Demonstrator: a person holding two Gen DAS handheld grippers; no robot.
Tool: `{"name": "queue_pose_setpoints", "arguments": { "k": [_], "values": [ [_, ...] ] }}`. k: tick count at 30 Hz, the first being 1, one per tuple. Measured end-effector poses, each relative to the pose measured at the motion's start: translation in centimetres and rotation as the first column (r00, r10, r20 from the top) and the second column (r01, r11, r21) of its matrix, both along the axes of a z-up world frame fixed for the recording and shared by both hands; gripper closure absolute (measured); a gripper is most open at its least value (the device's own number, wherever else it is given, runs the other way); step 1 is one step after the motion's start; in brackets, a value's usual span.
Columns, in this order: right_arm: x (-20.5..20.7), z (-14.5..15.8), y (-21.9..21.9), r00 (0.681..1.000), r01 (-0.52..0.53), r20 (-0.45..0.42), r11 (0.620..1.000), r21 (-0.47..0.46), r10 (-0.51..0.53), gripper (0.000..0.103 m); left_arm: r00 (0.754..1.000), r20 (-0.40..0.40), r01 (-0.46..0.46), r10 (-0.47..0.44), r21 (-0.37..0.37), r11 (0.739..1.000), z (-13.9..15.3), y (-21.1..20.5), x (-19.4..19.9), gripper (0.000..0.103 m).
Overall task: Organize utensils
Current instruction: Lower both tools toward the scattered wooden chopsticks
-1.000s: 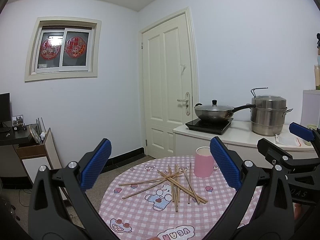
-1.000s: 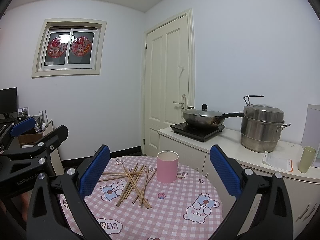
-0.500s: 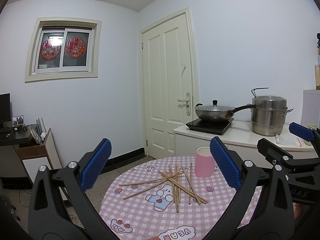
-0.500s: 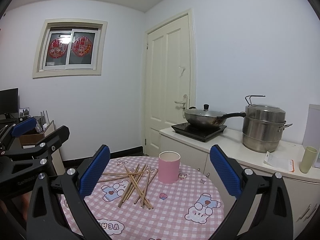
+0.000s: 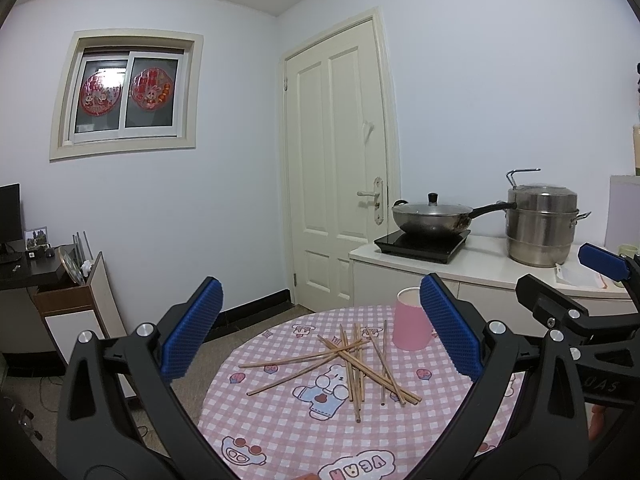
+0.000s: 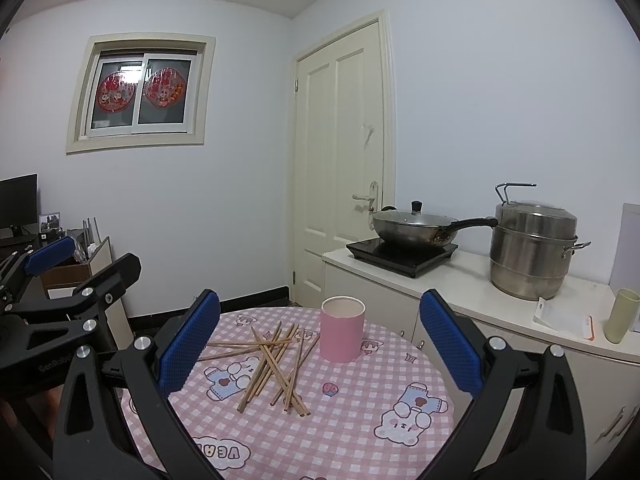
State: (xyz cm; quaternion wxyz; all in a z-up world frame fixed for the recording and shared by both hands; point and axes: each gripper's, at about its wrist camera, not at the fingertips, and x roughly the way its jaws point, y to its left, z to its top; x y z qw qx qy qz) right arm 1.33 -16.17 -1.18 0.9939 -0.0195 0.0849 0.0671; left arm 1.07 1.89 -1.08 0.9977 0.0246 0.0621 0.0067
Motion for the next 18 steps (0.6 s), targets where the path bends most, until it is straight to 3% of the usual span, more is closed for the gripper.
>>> {"name": "queue_pose_setpoints", "arguments": {
  "k": [9,18],
  "values": [
    [2.3,-1.0,0.2,0.999,0.011,-0.047,1.0,-0.006,-0.011,0.007,0.997,-0.073,-0.002,0.001,-0.008,1.0,-1.4,0.6,2.8,0.006],
    [6.8,-3.8,0.7,0.989,0.005,-0.149,1.0,-0.027,-0.009,0.007,0.968,-0.248,-0.04,0.029,-0.042,0.998,-4.8,3.8,8.2,0.006]
  ]
}}
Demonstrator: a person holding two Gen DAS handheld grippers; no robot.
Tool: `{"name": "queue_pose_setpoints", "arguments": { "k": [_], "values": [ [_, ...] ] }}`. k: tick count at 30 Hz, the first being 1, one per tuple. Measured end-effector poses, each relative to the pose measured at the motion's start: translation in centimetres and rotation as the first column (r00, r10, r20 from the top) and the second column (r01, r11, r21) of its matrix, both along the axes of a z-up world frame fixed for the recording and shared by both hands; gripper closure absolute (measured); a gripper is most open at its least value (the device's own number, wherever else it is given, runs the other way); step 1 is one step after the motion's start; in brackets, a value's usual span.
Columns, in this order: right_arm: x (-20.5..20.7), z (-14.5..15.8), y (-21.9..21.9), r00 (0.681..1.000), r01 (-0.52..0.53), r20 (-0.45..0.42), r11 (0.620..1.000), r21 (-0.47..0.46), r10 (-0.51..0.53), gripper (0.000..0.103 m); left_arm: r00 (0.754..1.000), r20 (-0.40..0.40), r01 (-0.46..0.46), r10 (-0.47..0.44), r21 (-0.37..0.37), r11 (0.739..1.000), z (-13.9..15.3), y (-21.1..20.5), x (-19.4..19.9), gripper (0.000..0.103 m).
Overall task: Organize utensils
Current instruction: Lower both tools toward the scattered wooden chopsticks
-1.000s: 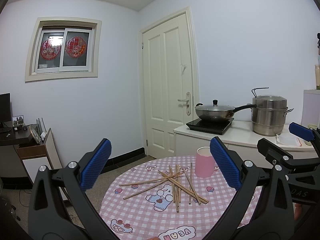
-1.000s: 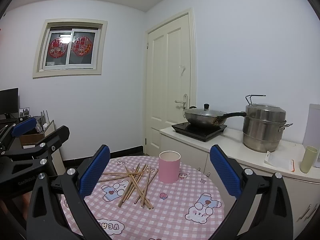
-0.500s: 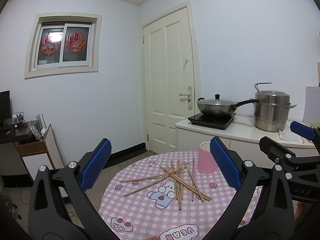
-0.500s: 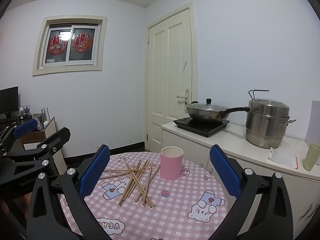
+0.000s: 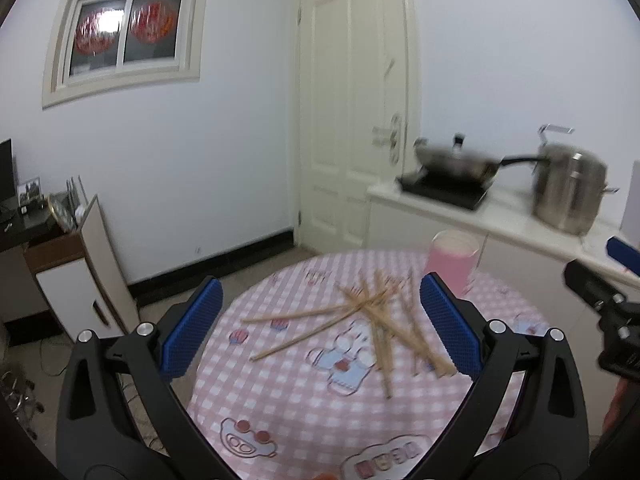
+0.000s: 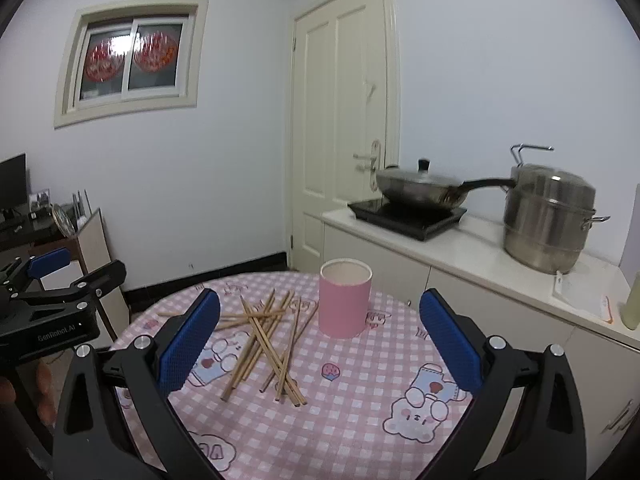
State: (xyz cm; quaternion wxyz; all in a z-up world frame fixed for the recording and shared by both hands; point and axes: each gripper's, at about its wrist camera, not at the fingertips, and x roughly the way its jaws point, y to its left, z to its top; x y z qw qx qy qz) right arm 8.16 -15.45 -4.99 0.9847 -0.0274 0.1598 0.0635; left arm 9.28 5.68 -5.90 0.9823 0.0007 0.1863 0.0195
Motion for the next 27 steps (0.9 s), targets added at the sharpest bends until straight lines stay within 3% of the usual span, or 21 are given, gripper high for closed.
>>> {"name": "queue_pose_setpoints", "arguments": {
  "k": [8,10,11,13,15,18,25,27],
  "values": [
    [5.9,-3.5,0.9,0.989,-0.041,-0.142,0.999,-0.022,0.038,0.007,0.984,-0.168,0.06,-0.056,0.022,0.998,-3.9,1.4,5.8,0.006],
    [7.8,-4.6,1.0,0.981,-0.061,-0.186,0.998,-0.025,0.055,0.01,0.977,-0.197,0.085,-0.078,0.029,0.996,-4.6,1.5,7.2,0.007],
    [8.4,-5.0,1.1,0.977,-0.07,-0.203,0.997,-0.023,0.064,0.019,0.973,-0.21,0.108,-0.099,0.029,0.994,-5.0,1.5,8.1,0.009],
    [10.1,-6.0,1.3,0.964,-0.088,-0.252,0.996,-0.015,0.081,0.029,0.957,-0.251,0.155,-0.144,0.025,0.988,-5.9,1.4,9.9,0.02],
    [11.6,-7.1,1.7,0.952,-0.097,-0.294,0.995,-0.014,0.089,0.034,0.934,-0.295,0.215,-0.201,0.015,0.977,-7.0,1.0,12.1,0.023],
    [13.4,-8.5,2.1,0.937,-0.11,-0.336,0.994,-0.023,0.096,0.044,0.909,-0.336,0.28,-0.245,0.061,0.958,-8.4,-0.3,14.9,0.034],
    [17.0,-10.2,2.6,0.912,-0.131,-0.396,0.99,-0.041,0.104,0.05,0.842,-0.415,0.427,-0.344,0.123,0.896,-10.8,-3.2,19.3,0.036],
    [17.6,-10.5,2.6,0.909,-0.133,-0.403,0.99,-0.04,0.106,0.05,0.827,-0.439,0.444,-0.352,0.126,0.887,-11.5,-3.5,20.6,0.041]
  ]
}}
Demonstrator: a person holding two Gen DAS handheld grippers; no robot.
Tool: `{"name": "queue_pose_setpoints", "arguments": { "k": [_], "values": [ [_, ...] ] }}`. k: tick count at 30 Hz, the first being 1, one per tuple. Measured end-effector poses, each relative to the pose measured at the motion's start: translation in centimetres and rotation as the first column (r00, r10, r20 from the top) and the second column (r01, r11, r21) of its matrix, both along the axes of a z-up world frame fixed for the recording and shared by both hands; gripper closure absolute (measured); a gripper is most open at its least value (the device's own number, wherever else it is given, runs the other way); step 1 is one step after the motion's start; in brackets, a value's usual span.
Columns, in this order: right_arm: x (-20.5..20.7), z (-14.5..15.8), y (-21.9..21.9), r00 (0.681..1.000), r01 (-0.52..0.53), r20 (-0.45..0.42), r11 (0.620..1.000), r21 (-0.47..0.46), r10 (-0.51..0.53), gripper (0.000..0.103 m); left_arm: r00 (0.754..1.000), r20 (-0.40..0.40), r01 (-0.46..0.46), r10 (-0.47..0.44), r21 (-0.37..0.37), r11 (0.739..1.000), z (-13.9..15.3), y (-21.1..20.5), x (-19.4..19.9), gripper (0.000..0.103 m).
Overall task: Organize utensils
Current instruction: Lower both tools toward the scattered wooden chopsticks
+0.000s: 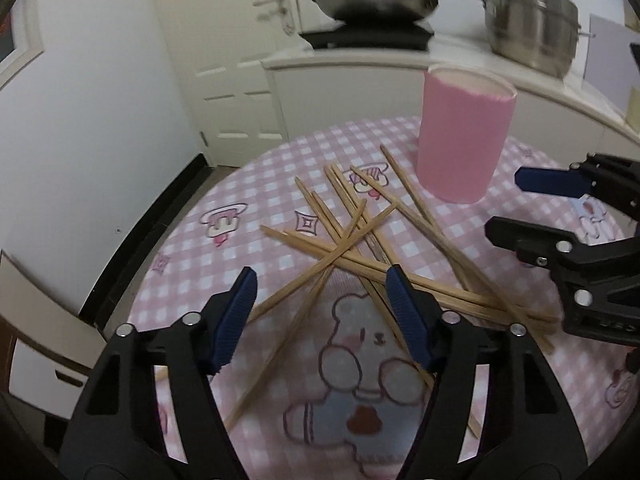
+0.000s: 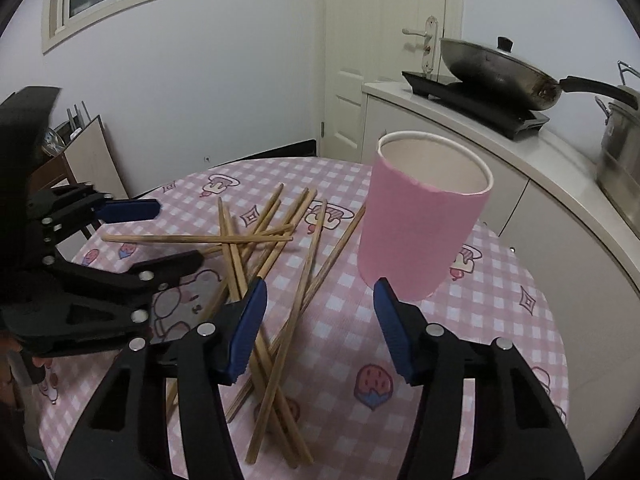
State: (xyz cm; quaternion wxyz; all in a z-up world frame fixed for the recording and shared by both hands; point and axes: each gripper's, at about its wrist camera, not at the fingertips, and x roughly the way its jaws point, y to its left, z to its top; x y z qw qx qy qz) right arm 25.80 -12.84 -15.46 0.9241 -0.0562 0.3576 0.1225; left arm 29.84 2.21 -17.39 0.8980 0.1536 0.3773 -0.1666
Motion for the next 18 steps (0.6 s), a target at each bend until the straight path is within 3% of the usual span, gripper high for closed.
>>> {"name": "queue_pose_setpoints", "arguments": {
  "k": [1,3,10,13,18],
  "values": [
    [0.3,-0.2,-0.1,1.0,-0.003,-0.008,1.0,0.004,0.003,0.05,1.0,-0.013,0.005,-0.005,0.005,1.0,-0.3,-0.2,0.7,0.049],
    [0.8,-0.5,-0.3,1.0,-0.004,-0.019,1.0,0.015,0.004,0.05,0.999,-0.025,0.029,-0.029,0.002,1.0,-0.5,-0.6,1.7,0.056],
    [1.4,-1.1,-0.9,0.999,0.01,-0.034,1.0,0.027,-0.009,0.05,0.995,-0.017,0.096,-0.095,0.053,0.994,-1.1,-3.0,3.2,0.057],
    [1.6,-1.2,-1.0,0.999,0.013,-0.037,1.0,0.025,-0.012,0.05,0.993,-0.024,0.113,-0.111,0.066,0.991,-1.5,-3.8,3.7,0.068],
    [2.1,-1.6,-1.2,0.999,0.012,-0.048,0.999,0.034,-0.01,0.05,0.992,-0.033,0.121,-0.119,0.08,0.989,-2.0,-4.5,3.9,0.072]
  ]
}}
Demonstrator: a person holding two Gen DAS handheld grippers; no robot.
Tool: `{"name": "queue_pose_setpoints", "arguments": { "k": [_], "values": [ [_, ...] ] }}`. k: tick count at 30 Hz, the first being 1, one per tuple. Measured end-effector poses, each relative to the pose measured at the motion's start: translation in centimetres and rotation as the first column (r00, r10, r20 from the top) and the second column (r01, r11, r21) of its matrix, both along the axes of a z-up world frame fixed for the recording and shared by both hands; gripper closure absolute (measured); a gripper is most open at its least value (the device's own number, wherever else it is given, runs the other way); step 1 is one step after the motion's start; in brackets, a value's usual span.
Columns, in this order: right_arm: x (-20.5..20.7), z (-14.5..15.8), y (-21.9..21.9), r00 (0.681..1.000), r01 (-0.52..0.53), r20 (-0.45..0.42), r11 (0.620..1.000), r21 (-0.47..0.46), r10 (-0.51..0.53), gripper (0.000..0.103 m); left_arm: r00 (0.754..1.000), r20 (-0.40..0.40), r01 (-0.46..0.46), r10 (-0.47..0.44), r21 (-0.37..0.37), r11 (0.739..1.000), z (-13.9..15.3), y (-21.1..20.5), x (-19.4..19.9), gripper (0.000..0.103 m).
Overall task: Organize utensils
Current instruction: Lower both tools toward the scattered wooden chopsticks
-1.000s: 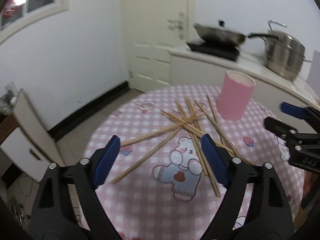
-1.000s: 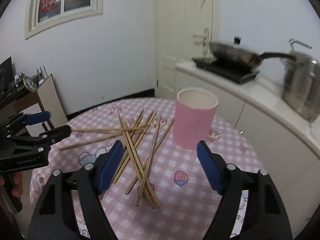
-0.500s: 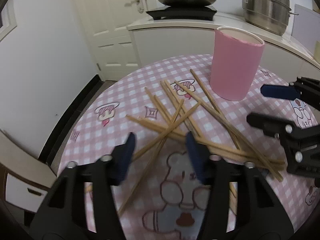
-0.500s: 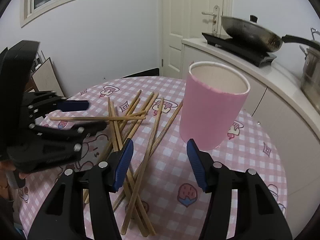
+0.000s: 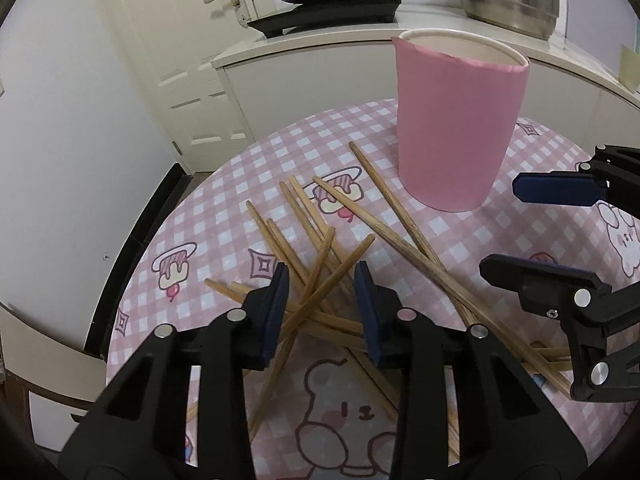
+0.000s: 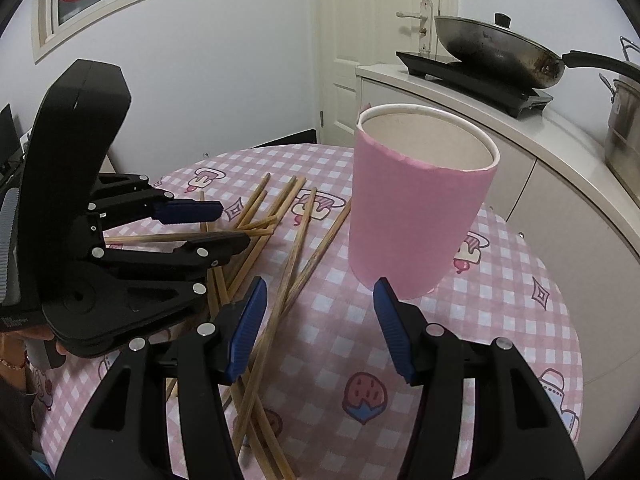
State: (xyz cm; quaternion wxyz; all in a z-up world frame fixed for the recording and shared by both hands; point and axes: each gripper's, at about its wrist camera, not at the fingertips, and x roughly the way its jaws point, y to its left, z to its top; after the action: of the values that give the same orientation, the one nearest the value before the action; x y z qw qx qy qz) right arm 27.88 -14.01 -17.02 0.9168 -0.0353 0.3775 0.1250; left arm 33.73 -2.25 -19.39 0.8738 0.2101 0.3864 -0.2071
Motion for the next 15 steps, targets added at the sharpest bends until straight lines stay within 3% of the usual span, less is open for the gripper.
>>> {"name": "queue_pose_setpoints", "arguments": {
  "k": [4,15],
  "values": [
    [0.2,-0.1,0.0,1.0,-0.007,-0.007,1.0,0.012,0.007,0.05,1.0,-0.002,0.007,-0.007,0.012,1.0,-0.3,-0.2,0.1,0.082],
    [0.1,0.2,0.5,1.0,-0.019,-0.005,1.0,0.016,0.019,0.05,1.0,0.02,-0.019,0.019,-0.014,1.0,0.9,0.9,-0.1,0.092]
  ]
}}
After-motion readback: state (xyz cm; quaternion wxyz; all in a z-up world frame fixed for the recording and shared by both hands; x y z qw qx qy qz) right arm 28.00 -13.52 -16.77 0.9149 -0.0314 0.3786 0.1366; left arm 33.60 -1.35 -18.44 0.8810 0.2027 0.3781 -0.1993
